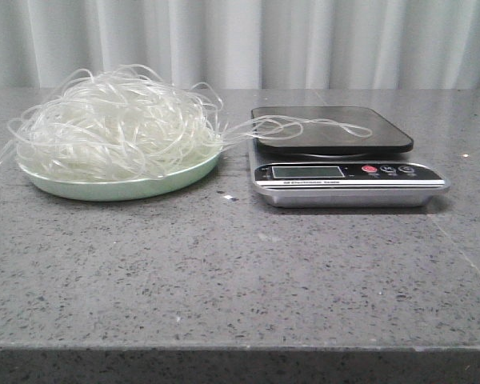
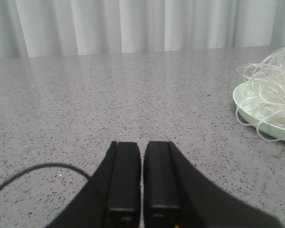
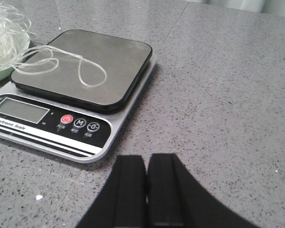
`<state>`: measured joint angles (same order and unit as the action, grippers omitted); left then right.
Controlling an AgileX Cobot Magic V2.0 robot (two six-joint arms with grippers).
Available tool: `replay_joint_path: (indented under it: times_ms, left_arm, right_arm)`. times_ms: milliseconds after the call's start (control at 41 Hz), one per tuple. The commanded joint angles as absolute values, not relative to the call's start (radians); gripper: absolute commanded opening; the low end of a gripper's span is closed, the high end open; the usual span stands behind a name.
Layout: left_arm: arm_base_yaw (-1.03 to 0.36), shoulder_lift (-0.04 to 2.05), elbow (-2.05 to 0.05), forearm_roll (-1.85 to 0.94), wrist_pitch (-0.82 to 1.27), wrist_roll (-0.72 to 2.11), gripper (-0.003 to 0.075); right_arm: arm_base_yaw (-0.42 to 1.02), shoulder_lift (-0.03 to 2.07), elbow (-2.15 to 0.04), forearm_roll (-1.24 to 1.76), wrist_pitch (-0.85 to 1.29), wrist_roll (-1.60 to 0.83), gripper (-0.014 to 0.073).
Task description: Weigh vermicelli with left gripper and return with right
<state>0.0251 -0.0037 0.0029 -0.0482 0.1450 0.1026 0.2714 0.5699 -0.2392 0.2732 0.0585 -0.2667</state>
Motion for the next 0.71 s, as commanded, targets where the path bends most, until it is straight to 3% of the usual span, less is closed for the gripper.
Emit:
replay_joint_path:
  times_ms: [0,341,682]
  left_arm:
    - [0.027,-0.023,0.011,-0.056,0.071,0.105,0.0144]
    - [0.027,-0.023,0.011,-0.056,0.071,0.105,0.0144]
    - [0.027,-0.023,0.011,-0.056,0.071,0.105,0.0144]
  right_arm:
    - [0.265,0.566,-0.266,0.274,-0.006,-0.274,0.015]
    - [0.229,0.525,-0.24,0.257,-0.007,-0.285,0.015]
    - [0.039,0.241,-0.007,0.251,-0.082,-0.274,0.015]
